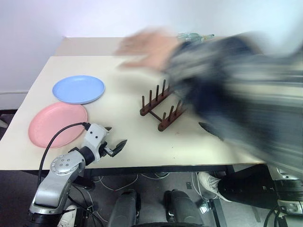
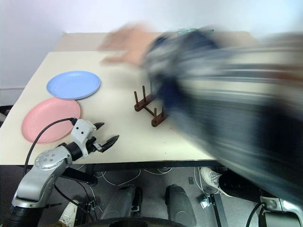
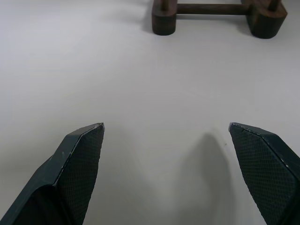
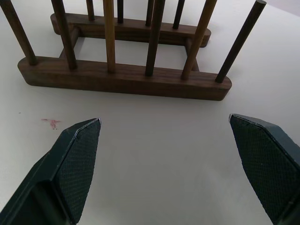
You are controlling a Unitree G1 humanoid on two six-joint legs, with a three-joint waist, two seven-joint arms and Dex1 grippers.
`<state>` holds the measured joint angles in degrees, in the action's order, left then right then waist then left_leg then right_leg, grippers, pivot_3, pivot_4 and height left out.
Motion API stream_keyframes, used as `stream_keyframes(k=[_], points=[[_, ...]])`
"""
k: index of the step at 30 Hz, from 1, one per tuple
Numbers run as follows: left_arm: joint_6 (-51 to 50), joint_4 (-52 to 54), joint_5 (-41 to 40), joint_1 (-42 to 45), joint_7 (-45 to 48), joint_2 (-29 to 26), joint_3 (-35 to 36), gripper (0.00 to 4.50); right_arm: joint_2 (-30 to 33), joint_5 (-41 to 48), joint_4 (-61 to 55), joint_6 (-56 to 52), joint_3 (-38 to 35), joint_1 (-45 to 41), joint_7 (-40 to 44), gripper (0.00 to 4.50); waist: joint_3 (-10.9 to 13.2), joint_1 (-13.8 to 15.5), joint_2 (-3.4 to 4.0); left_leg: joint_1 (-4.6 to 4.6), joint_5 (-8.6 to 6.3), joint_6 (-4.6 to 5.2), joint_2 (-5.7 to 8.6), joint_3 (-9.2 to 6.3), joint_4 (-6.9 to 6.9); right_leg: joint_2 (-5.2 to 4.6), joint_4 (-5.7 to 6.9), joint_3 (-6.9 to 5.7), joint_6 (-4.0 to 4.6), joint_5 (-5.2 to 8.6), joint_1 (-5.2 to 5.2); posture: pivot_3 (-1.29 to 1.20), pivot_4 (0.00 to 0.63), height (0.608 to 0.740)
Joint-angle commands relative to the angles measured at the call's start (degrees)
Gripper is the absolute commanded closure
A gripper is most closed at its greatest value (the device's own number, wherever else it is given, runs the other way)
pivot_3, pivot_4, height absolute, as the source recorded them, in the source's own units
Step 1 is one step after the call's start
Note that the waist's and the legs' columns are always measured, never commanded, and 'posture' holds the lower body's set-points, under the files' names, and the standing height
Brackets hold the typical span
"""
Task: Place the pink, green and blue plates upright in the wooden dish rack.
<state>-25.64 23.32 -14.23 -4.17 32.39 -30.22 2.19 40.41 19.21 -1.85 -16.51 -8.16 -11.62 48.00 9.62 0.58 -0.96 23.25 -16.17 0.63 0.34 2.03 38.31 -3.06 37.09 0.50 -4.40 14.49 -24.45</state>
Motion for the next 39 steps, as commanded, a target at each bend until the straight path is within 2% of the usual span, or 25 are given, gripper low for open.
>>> stream_keyframes(k=[1, 10, 13, 18, 21, 27, 35, 38, 39], points=[[0.7, 1.6, 0.3, 0.5, -0.3, 0.1, -0.2, 0.12, -0.1, 0.0, -0.6, 0.8, -0.4, -1.0, 0.2, 0.0, 0.0, 0.0, 0.0, 0.0, 0.0, 0.0, 0.0, 0.0, 0.0, 0.0, 0.0, 0.0, 0.0, 0.0, 0.0, 0.0, 0.15, 0.74], [1.6, 0.9, 0.9, 0.5, -0.3, 0.4, -1.0, 0.12, 0.5, -0.3, -0.7, 0.9, -0.1, -1.7, 0.6, 0.0, 0.0, 0.0, 0.0, 0.0, 0.0, 0.0, 0.0, 0.0, 0.0, 0.0, 0.0, 0.0, 0.0, 0.0, 0.0, 0.0, 0.15, 0.74], [0.0, 1.5, -1.9, 0.5, 1.6, 0.7, -1.0, 0.12, 1.2, 0.9, -3.6, -0.8, -0.8, 0.4, 1.3, 0.0, 0.0, 0.1, 0.0, 0.0, 0.0, 0.0, 0.0, 0.0, 0.0, 0.0, 0.0, 0.0, 0.0, 0.0, 0.0, 0.0, 0.15, 0.74], [0.6, 1.5, 0.6, 2.6, 3.0, 0.8, -6.6, 0.12, 2.6, 5.2, -8.7, -7.2, -0.7, 3.0, 4.0, 0.0, 0.0, 0.1, 0.0, 0.0, 0.0, 0.0, 0.0, 0.0, 0.0, -0.02, 0.0, 0.0, 0.0, 0.0, 0.0, 0.0, 0.15, 0.74], [0.7, -1.2, 4.4, 7.8, 0.8, 4.7, -13.3, 0.12, 1.7, 4.6, -12.4, -7.7, -0.5, 4.2, 2.0, 0.0, 0.0, 0.2, 0.03, 0.01, 0.0, 0.0, 0.01, 0.0, 0.0, -0.02, 0.0, 0.0, 0.0, 0.0, 0.01, 0.0, 0.15, 0.74], [-1.8, -10.5, 9.1, 16.1, -3.7, 13.8, -21.1, 0.12, -0.9, 6.5, -21.2, -10.8, -0.1, 7.9, -1.7, 0.0, 0.0, 0.2, 0.05, 0.02, 0.0, 0.01, 0.03, 0.0, 0.01, 0.04, 0.0, -0.01, -0.03, -0.01, 0.01, 0.0, 0.15, 0.74], [-2.9, -22.1, 10.5, 23.6, -3.8, 21.0, -24.0, 0.12, -2.1, 7.1, -26.3, -13.6, 2.3, 9.3, -4.3, 0.0, -0.1, 0.2, 0.06, 0.05, -0.05, 0.11, -0.03, -0.03, 0.37, 0.21, 0.1, -0.02, -0.05, -0.01, 0.12, 0.0, 0.15, 0.74], [-1.2, -25.4, 11.2, 24.9, -4.5, 23.1, -24.2, 0.9, -2.0, 6.2, -26.4, -13.1, 3.6, 9.2, -4.5, 0.0, -0.1, 0.3, 0.07, 0.04, -0.09, 0.18, -0.04, -0.08, 0.63, 0.24, 0.12, -0.06, -0.06, -0.02, 0.29, 0.0, 0.15, 0.74], [-1.0, -25.8, 11.1, 25.1, -4.8, 23.7, -23.8, 1.39, -1.9, 6.4, -26.4, -13.1, 3.5, 9.1, -4.6, 0.0, -0.1, 0.3, 0.08, 0.04, -0.11, 0.2, -0.04, -0.09, 0.69, 0.23, 0.12, -0.06, -0.07, -0.02, 0.34, 0.0, 0.15, 0.74]])
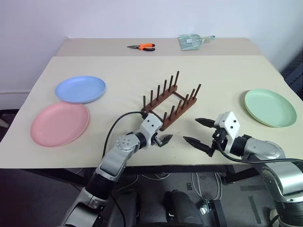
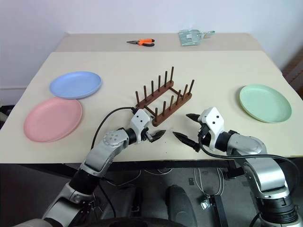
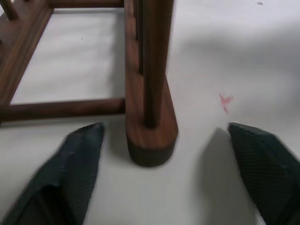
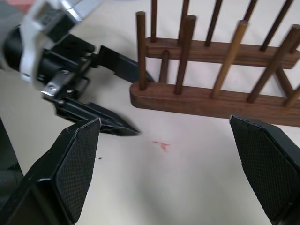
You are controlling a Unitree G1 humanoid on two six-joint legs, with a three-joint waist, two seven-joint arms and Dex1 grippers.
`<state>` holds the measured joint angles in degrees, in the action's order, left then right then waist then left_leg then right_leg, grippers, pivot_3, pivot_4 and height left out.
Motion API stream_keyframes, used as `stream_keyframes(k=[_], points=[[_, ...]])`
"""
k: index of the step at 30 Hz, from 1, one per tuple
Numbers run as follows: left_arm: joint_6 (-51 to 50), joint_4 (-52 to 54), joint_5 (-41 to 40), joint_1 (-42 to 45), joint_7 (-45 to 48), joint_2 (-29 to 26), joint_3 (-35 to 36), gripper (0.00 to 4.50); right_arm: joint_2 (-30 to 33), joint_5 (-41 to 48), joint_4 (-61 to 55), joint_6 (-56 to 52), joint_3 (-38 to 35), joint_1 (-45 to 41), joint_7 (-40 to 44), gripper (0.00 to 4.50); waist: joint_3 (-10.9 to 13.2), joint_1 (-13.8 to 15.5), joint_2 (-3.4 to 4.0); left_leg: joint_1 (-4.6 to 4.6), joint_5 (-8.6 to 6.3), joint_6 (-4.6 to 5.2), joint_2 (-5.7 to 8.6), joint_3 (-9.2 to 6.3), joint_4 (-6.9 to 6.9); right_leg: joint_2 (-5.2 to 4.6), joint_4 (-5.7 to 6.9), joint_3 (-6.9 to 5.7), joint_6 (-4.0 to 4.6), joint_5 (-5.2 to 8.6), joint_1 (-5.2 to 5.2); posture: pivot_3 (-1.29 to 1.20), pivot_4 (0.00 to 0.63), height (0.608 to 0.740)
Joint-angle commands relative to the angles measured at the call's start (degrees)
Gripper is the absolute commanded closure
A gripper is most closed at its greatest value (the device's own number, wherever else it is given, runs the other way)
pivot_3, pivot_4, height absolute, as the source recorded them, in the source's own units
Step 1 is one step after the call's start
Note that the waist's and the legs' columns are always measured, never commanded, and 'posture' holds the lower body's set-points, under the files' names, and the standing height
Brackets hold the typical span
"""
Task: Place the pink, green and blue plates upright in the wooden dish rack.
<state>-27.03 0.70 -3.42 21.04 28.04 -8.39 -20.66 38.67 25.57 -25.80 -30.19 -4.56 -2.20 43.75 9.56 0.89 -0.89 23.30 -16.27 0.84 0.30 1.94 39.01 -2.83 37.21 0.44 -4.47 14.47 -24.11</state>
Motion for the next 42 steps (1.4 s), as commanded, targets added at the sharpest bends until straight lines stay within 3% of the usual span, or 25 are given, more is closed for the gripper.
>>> stream_keyframes(k=[1, 5, 10, 14, 19, 23, 29, 32, 35, 38, 39, 42], points=[[0.8, -3.4, 0.5, 0.1, -0.7, 2.0, -0.6, 1.87, 0.0, 0.2, -2.5, 0.5, -0.1, -0.3, -0.4, 0.0, 0.0, 0.0, 0.01, 0.0, -0.01, 0.02, 0.01, 0.0, 0.04, -0.01, -0.01, 0.0, -0.02, -0.01, 0.03, 0.0, 0.15, 0.74], [2.5, -3.9, 1.1, 0.6, -0.7, 1.8, 0.5, 3.72, 0.5, -0.3, -1.6, 1.5, -0.3, 0.0, 0.0, 0.0, 0.0, 0.0, 0.01, 0.0, -0.05, 0.08, 0.02, -0.02, 0.1, -0.04, -0.03, 0.0, -0.05, -0.03, 0.07, 0.0, 0.15, 0.74], [8.5, -5.6, 0.4, 3.3, 5.5, -1.4, 1.2, 3.73, 1.3, -1.0, -0.7, 2.4, -0.2, 1.4, 1.4, 0.0, 0.0, 0.0, 0.01, 0.0, -0.05, 0.08, 0.01, -0.02, 0.1, -0.04, -0.03, 0.0, -0.06, -0.03, 0.07, 0.0, 0.15, 0.74], [14.0, -11.7, -2.5, 8.9, 17.5, -5.1, 1.5, 3.73, 2.1, -2.8, 0.6, 4.5, -0.3, 3.0, 2.2, 0.0, 0.0, -0.1, 0.01, 0.03, -0.05, 0.08, 0.01, -0.02, 0.1, -0.05, -0.04, -0.01, -0.05, -0.03, 0.03, 0.0, 0.15, 0.74], [26.5, -31.0, -1.0, 20.6, 31.6, -6.8, 0.3, 3.73, 1.6, -3.3, 0.6, 5.7, -0.5, 4.3, 2.1, 0.0, 0.0, 0.0, 0.0, 0.1, -0.05, 0.08, 0.03, -0.01, 0.12, -0.03, -0.08, -0.08, -0.04, -0.02, -0.03, 0.0, 0.15, 0.74], [32.7, -44.2, 0.5, 26.7, 34.9, -5.0, 1.0, 3.73, 1.1, -3.8, 0.2, 6.4, -0.4, 5.1, 1.2, 0.0, 0.0, -0.1, -0.01, 0.11, -0.07, 0.11, 0.04, 0.0, 0.12, 0.04, -0.09, -0.09, -0.06, -0.03, -0.03, 0.0, 0.15, 0.74], [35.3, -53.9, 2.9, 30.4, 31.6, -4.9, 3.5, 0.99, 1.4, -4.7, -0.6, 5.4, -1.6, 5.9, -1.2, 0.0, 0.0, -0.1, -0.06, 0.12, -0.08, 0.13, 0.02, 0.0, 0.14, 0.16, -0.08, -0.09, -0.12, -0.05, -0.04, 0.0, 0.15, 0.74], [33.7, -51.3, 2.6, 28.4, 30.7, -6.7, 4.7, 1.52, 3.0, -8.4, 1.7, 5.6, -1.0, 6.1, -2.7, 0.87, 0.0, -0.3, -0.06, 0.12, -0.08, 0.14, 0.02, 0.0, 0.13, 0.15, -0.07, -0.08, -0.14, -0.05, -0.04, 0.0, 0.15, 0.74], [28.8, -41.6, 1.7, 23.0, 31.0, -9.8, 5.8, 2.96, 4.4, -12.9, 5.0, 5.5, -0.3, 5.5, -4.9, 2.32, 0.0, -0.6, -0.05, 0.09, -0.08, 0.14, -0.03, 0.0, 0.13, 0.13, -0.05, -0.05, -0.13, -0.05, -0.04, 0.0, 0.15, 0.74], [19.6, -25.0, -0.9, 14.5, 32.4, -13.5, 6.6, 4.48, 4.4, -14.0, 6.7, 5.2, -0.1, 4.0, -5.5, 3.92, 0.0, -1.0, 0.01, 0.08, -0.08, 0.13, -0.09, 0.02, 0.12, 0.13, -0.02, 0.01, -0.12, -0.05, -0.1, 0.0, 0.15, 0.74], [16.6, -19.3, -1.8, 11.8, 33.1, -14.7, 6.4, 4.5, 4.3, -14.4, 7.2, 5.4, 0.1, 3.4, -5.6, 4.41, 0.0, -1.3, 0.01, 0.08, -0.08, 0.13, -0.09, 0.02, 0.11, 0.13, 0.01, 0.06, -0.12, -0.05, -0.11, 0.0, 0.15, 0.74], [10.2, -6.4, -2.3, 6.1, 32.9, -16.3, 4.2, 4.5, 3.9, -16.4, 9.1, 6.2, 1.9, 1.2, -5.9, 4.47, 0.0, -1.3, 0.05, 0.08, -0.07, 0.12, -0.11, 0.02, 0.08, 0.08, 0.01, 0.06, -0.11, -0.04, -0.11, 0.0, 0.15, 0.74]])
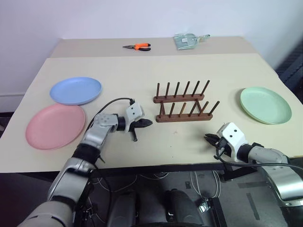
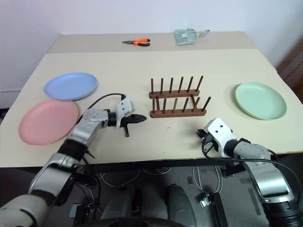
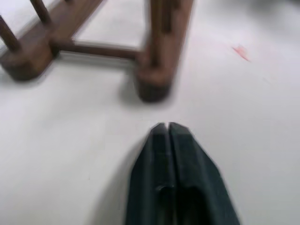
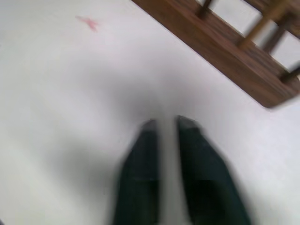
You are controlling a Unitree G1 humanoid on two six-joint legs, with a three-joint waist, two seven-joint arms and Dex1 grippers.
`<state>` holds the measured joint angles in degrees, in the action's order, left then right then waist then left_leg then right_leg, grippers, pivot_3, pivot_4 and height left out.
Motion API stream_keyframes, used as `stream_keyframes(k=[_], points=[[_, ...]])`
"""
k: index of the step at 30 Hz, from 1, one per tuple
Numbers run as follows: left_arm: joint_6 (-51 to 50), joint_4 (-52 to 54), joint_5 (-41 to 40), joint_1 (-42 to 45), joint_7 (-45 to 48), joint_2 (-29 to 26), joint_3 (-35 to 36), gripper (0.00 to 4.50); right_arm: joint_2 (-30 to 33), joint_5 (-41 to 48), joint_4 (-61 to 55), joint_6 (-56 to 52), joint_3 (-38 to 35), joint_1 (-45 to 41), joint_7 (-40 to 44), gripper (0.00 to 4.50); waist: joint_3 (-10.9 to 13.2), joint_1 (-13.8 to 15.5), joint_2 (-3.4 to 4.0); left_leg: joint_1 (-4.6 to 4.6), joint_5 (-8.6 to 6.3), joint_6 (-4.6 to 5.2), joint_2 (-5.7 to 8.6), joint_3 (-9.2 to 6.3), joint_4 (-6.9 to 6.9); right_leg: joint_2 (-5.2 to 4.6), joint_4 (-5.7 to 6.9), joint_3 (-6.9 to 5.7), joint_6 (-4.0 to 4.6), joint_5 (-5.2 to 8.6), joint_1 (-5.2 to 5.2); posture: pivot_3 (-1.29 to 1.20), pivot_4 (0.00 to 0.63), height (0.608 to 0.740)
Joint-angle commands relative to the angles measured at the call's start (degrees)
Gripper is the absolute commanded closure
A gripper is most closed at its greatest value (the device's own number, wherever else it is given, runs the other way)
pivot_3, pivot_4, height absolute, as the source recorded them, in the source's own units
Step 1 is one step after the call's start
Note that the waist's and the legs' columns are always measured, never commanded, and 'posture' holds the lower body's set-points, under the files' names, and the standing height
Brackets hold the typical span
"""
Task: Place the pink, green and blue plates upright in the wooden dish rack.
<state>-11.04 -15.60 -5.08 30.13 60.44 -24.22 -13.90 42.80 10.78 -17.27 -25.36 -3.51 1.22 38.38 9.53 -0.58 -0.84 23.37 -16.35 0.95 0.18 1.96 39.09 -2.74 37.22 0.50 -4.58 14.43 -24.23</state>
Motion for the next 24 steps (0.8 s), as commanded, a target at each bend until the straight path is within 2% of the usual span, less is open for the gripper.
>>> stream_keyframes(k=[1, 4, 7, 12, 19, 24], points=[[-6.4, 12.5, -0.4, -4.0, -0.6, 0.2, -3.3, 4.5, -0.6, -2.4, 1.7, 1.9, 1.8, -3.5, -0.6, 4.47, 0.0, 0.3, 0.01, 0.0, 0.0, 0.0, 0.0, 0.0, 0.01, -0.02, -0.01, -0.01, 0.0, 0.0, 0.01, 0.0, 0.15, 0.74], [-9.4, 14.1, 2.1, -4.3, -7.0, 4.3, -4.7, 4.5, -1.9, -5.0, 6.4, 2.9, 4.3, -8.0, -1.6, 4.47, 0.0, 1.2, 0.01, 0.0, 0.0, 0.0, 0.08, 0.0, 0.05, -0.11, -0.02, -0.02, 0.0, 0.0, 0.05, 0.0, 0.15, 0.74], [-7.7, 9.5, 8.1, -2.7, -15.9, 8.1, -6.5, 4.5, -2.9, -8.6, 13.3, 4.4, 6.9, -13.2, -3.2, 4.47, 0.0, 1.5, 0.0, 0.01, 0.0, 0.0, 0.13, 0.0, 0.08, -0.13, -0.03, -0.03, 0.0, 0.0, 0.06, 0.0, 0.15, 0.74], [-7.9, -1.3, 11.2, 2.2, -26.9, 13.4, -5.0, 4.5, -5.0, -13.1, 24.3, 9.5, 9.5, -20.6, -5.5, 4.47, 0.0, 1.3, 0.0, -0.03, 0.0, 0.01, 0.16, 0.02, 0.1, -0.06, -0.02, -0.02, -0.09, -0.06, 0.12, 0.0, 0.15, 0.74], [-4.0, -11.6, 11.8, 8.1, -31.3, 15.4, -4.5, 4.5, -7.4, -17.3, 39.2, 17.3, 11.0, -30.1, -8.8, 4.47, 0.0, 1.1, 0.0, -0.16, 0.01, 0.0, 0.15, 0.04, 0.1, 0.02, -0.01, -0.01, -0.11, -0.07, 0.23, 0.0, 0.15, 0.74], [-1.6, -16.4, 12.0, 9.9, -33.7, 15.8, -3.8, 4.5, -8.6, -18.2, 44.2, 20.8, 10.8, -33.1, -9.6, 4.47, 0.0, 1.0, 0.01, -0.16, 0.01, -0.01, 0.14, 0.05, 0.09, -0.01, -0.01, 0.0, -0.11, -0.07, 0.23, 0.0, 0.15, 0.74]])
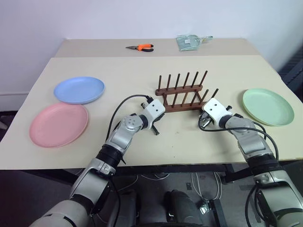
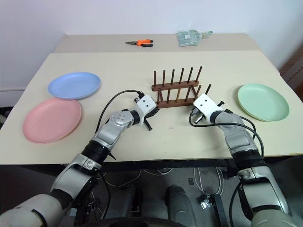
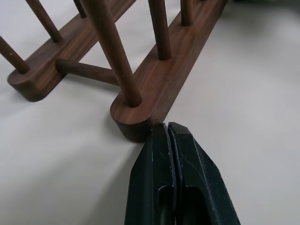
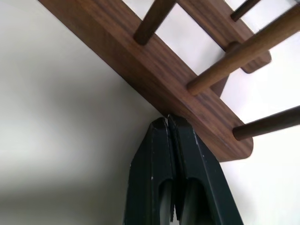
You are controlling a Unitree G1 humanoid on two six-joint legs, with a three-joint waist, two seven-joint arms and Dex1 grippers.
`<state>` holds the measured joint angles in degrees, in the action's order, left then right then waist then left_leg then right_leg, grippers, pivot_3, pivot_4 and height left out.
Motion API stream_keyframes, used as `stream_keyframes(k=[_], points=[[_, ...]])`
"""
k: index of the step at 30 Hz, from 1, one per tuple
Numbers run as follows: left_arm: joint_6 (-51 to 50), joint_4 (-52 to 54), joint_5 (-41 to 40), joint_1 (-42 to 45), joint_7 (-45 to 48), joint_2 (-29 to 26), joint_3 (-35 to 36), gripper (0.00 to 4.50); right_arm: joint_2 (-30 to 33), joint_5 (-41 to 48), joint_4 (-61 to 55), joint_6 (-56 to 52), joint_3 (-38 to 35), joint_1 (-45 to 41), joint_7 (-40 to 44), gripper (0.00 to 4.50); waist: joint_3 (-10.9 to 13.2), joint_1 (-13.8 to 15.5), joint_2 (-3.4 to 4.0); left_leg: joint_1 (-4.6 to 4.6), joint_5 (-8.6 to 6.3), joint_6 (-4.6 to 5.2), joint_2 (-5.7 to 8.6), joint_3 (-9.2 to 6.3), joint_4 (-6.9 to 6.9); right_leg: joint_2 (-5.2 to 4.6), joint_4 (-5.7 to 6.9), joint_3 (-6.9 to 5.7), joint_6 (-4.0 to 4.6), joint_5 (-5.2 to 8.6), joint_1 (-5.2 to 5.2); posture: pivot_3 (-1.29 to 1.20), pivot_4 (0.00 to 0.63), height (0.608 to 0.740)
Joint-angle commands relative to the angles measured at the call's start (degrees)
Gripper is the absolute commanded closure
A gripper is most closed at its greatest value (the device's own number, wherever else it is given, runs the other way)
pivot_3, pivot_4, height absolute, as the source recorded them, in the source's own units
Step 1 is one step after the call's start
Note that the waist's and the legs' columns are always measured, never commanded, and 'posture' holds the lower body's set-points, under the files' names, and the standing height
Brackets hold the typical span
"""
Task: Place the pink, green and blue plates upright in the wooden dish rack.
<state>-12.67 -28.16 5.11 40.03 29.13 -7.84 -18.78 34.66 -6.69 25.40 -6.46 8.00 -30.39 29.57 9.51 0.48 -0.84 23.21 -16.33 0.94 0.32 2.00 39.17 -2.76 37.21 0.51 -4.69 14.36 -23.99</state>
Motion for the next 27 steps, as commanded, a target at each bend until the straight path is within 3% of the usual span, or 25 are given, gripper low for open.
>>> stream_keyframes(k=[1, 7, 12, 15, 18, 21, 25, 27], points=[[0.4, -4.3, 1.9, 0.0, -2.7, -0.6, 1.1, 4.5, -0.5, -0.8, 1.4, 2.2, -0.7, -1.3, -0.8, 4.47, 0.0, 0.0, 0.0, 0.0, 0.0, 0.0, 0.0, 0.0, 0.0, -0.01, 0.0, 0.0, 0.0, 0.0, 0.0, 0.0, 0.15, 0.74], [0.7, -0.9, 1.8, -2.6, -5.8, -2.0, 2.7, 4.5, 0.2, 0.3, -7.1, 2.2, -2.3, 3.8, 0.2, 4.47, 0.0, -0.3, 0.02, 0.0, 0.0, 0.0, -0.03, 0.0, -0.03, -0.03, 0.01, 0.02, 0.0, 0.0, -0.02, 0.0, 0.15, 0.74], [-2.1, 17.0, -0.9, -11.2, -1.9, -6.1, 4.6, 4.5, 1.3, 5.7, -20.6, -1.6, -4.4, 10.2, 6.3, 4.47, 0.0, -1.5, 0.06, 0.08, 0.0, -0.02, -0.08, 0.0, -0.16, -0.03, 0.03, 0.08, 0.0, 0.0, -0.19, 0.0, 0.15, 0.74], [-12.5, 34.3, -9.0, -19.8, -0.2, -10.2, 14.7, 4.5, 1.8, 14.9, -32.1, -8.4, -5.9, 14.0, 13.9, 3.69, 0.0, -1.6, 0.08, 0.14, 0.0, -0.04, -0.13, 0.0, -0.17, -0.04, 0.04, 0.1, 0.01, -0.01, -0.31, 0.0, 0.15, 0.74], [-21.0, 49.7, -22.4, -27.6, 5.0, -14.2, 25.0, 3.67, 2.0, 18.3, -37.4, -12.4, -5.6, 14.6, 16.8, 2.22, 0.0, -1.5, 0.09, 0.18, -0.01, -0.05, -0.2, 0.0, -0.23, -0.05, 0.03, 0.1, 0.03, 0.0, -0.4, 0.0, 0.15, 0.74], [-28.9, 57.4, -36.1, -33.0, 3.7, -16.7, 42.2, 2.24, 1.1, 17.3, -36.6, -11.6, -3.4, 12.2, 17.5, 0.81, 0.0, -1.0, 0.08, 0.17, 0.0, -0.12, -0.12, -0.03, -0.19, -0.25, -0.03, -0.01, 0.08, -0.01, -0.31, 0.0, 0.15, 0.74], [-33.8, 57.5, -40.8, -35.1, -6.2, -16.4, 56.6, 0.38, -0.4, 16.6, -33.8, -9.9, -1.0, 9.4, 18.9, 0.8, 0.0, -0.8, 0.08, 0.17, 0.0, -0.12, -0.02, -0.04, -0.18, -0.43, -0.06, -0.17, 0.24, 0.08, -0.27, 0.0, 0.15, 0.74], [-34.2, 57.0, -38.6, -36.3, -12.0, -15.9, 60.6, 0.38, -1.2, 16.8, -33.0, -9.8, -0.1, 8.1, 19.6, 0.8, 0.0, -0.9, 0.08, 0.19, 0.0, -0.1, 0.02, -0.04, -0.18, -0.45, -0.08, -0.2, 0.15, 0.03, -0.26, 0.0, 0.15, 0.74]])
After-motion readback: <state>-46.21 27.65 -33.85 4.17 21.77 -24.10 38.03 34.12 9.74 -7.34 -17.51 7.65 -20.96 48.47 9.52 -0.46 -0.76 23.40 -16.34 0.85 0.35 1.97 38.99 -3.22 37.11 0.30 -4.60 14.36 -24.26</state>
